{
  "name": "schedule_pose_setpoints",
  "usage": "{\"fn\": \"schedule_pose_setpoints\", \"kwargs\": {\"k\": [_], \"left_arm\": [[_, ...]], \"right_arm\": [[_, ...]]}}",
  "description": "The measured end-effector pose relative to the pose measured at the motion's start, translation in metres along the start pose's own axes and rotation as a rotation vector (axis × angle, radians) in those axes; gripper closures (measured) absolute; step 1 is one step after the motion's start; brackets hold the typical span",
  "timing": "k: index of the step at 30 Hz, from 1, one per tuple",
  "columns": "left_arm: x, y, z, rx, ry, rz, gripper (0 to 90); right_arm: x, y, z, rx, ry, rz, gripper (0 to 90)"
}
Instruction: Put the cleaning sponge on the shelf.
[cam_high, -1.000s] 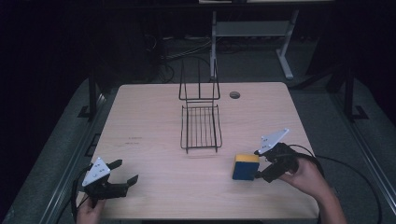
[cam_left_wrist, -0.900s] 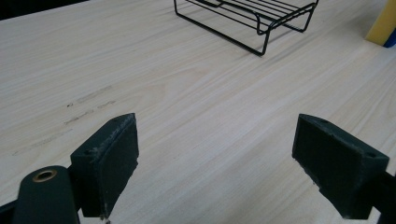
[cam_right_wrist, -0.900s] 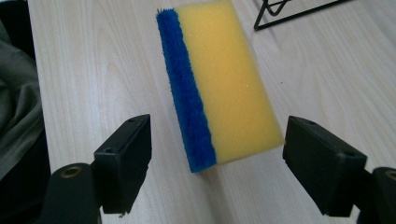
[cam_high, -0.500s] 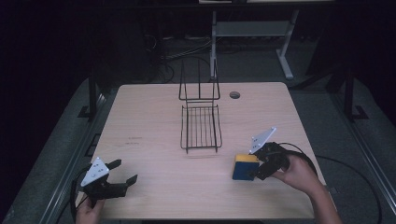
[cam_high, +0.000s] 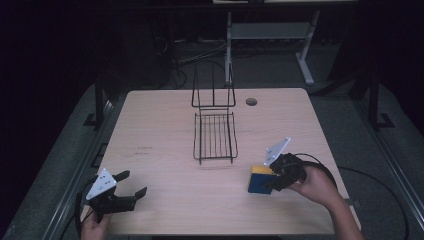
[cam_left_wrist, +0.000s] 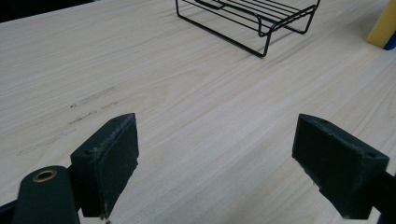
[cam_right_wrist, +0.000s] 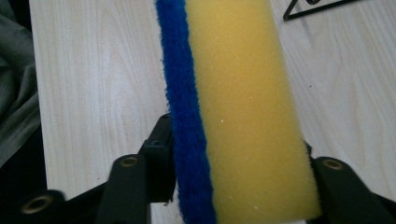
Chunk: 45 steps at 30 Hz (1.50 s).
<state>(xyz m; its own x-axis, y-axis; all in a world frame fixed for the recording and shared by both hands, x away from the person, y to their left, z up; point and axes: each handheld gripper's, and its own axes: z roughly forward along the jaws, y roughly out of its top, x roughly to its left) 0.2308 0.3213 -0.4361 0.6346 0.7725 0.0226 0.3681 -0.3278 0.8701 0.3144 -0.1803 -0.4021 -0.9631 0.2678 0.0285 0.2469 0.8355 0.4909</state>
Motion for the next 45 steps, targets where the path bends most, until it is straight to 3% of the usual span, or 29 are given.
{"fn": "schedule_pose_setpoints", "kwargs": {"k": [8, 31, 45], "left_arm": [[0.0, 0.0, 0.0, 0.0, 0.0, 0.0, 14.1], [0.002, 0.0, -0.002, -0.012, 0.006, -0.005, 14.1], [0.003, 0.0, -0.003, -0.014, 0.009, -0.005, 14.1]], "right_arm": [[0.0, 0.01, -0.004, -0.003, 0.005, -0.025, 54.8], [-0.02, 0.061, -0.002, -0.034, 0.063, -0.081, 55.3], [-0.03, 0.084, -0.006, -0.067, 0.05, -0.103, 55.3]]}}
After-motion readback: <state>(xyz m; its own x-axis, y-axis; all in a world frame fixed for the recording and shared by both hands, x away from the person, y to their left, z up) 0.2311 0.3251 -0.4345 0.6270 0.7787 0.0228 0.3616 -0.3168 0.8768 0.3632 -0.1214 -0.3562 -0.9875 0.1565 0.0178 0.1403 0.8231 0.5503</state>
